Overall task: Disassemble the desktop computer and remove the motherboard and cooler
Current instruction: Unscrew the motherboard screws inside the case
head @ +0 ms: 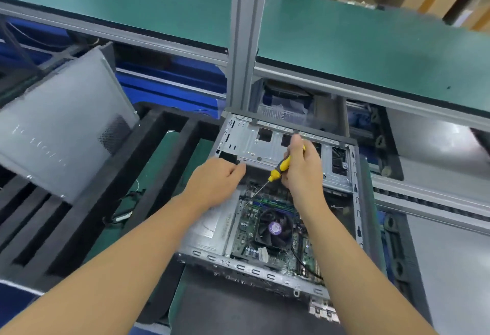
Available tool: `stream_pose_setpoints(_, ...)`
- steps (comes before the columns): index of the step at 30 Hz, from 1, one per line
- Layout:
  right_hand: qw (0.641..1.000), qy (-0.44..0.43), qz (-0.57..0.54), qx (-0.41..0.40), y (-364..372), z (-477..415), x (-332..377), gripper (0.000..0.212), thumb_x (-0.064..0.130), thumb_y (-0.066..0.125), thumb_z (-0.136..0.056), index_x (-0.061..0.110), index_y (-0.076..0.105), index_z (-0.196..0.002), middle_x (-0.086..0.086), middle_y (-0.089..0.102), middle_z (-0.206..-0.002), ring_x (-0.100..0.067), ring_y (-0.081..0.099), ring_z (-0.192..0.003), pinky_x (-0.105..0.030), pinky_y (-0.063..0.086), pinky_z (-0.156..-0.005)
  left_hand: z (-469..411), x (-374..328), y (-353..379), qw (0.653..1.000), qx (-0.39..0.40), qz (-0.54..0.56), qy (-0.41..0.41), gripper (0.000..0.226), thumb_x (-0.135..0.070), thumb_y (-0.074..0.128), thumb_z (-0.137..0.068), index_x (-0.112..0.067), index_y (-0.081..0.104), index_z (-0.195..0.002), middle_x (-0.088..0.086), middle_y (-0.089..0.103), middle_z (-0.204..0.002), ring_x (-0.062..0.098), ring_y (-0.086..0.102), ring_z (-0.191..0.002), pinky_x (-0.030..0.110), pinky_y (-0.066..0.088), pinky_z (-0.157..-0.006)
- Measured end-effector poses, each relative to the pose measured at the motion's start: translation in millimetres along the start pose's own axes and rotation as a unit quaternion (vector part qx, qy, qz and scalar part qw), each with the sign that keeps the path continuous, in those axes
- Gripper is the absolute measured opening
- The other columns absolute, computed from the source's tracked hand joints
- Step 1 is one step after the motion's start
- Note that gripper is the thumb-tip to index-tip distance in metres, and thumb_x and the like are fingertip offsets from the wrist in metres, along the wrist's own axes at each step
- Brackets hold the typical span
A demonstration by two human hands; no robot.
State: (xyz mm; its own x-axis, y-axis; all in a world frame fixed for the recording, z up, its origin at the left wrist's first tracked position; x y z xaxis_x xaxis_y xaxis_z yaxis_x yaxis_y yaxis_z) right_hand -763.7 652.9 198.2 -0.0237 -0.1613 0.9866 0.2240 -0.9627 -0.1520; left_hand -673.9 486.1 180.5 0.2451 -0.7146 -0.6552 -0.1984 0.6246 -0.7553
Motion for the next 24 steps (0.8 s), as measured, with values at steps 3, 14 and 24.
stream_pose_setpoints(3, 0.996, -0.029, 0.054, 0.065, -8.0, 3.5, -12.8, 0.038, 0.062, 0.042, -0.095, 0.025, 0.046, -0.086, 0.011, 0.051, -0.051, -0.002, 0.044, -0.043, -0.022, 0.035, -0.046, -9.3, -14.2, 18.3, 0.991, 0.036, -0.117, 0.044, 0.061, -0.045, 0.03, -0.104, -0.014, 0.041, -0.053, 0.001, 0.048, -0.051, 0.018, 0.05, -0.051, 0.029, 0.03, -0.05)
stream_pose_setpoints(14, 0.896, -0.059, 0.276, 0.344, 14.2, 36.1, -47.2, 0.018, 0.041, 0.051, -0.1, 0.032, 0.036, -0.105, 0.003, 0.058, -0.081, -0.003, 0.05, -0.06, -0.024, 0.042, -0.059, -36.9, -19.5, 55.5, 0.984, 0.041, -0.133, 0.115, 0.052, -0.048, 0.029, -0.103, -0.025, 0.049, -0.062, -0.007, 0.052, -0.057, 0.016, 0.053, -0.058, 0.034, 0.042, -0.053)
stream_pose_setpoints(24, 0.861, -0.049, 0.271, 0.428, 37.3, 59.6, -74.8, 0.013, 0.041, 0.048, -0.101, 0.041, 0.036, -0.106, 0.005, 0.064, -0.095, -0.015, 0.056, -0.07, -0.04, 0.051, -0.068, -43.2, -5.2, 53.2, 0.992, -0.033, -0.114, 0.047, 0.054, -0.046, 0.03, -0.102, -0.019, 0.042, -0.056, -0.004, 0.05, -0.054, 0.016, 0.051, -0.057, 0.026, 0.029, -0.047)
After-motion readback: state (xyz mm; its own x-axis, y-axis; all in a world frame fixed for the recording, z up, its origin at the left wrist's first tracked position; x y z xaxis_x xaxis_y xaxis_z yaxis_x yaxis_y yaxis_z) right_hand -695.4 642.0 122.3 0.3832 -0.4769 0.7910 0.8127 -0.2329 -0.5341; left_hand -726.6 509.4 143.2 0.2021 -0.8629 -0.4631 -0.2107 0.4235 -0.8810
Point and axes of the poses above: each hand's wrist, its own z-axis away from the middle knuckle, its own y-axis out of the palm, x = y × z, the point moved 6 cm from there along -z, towards the middle knuckle
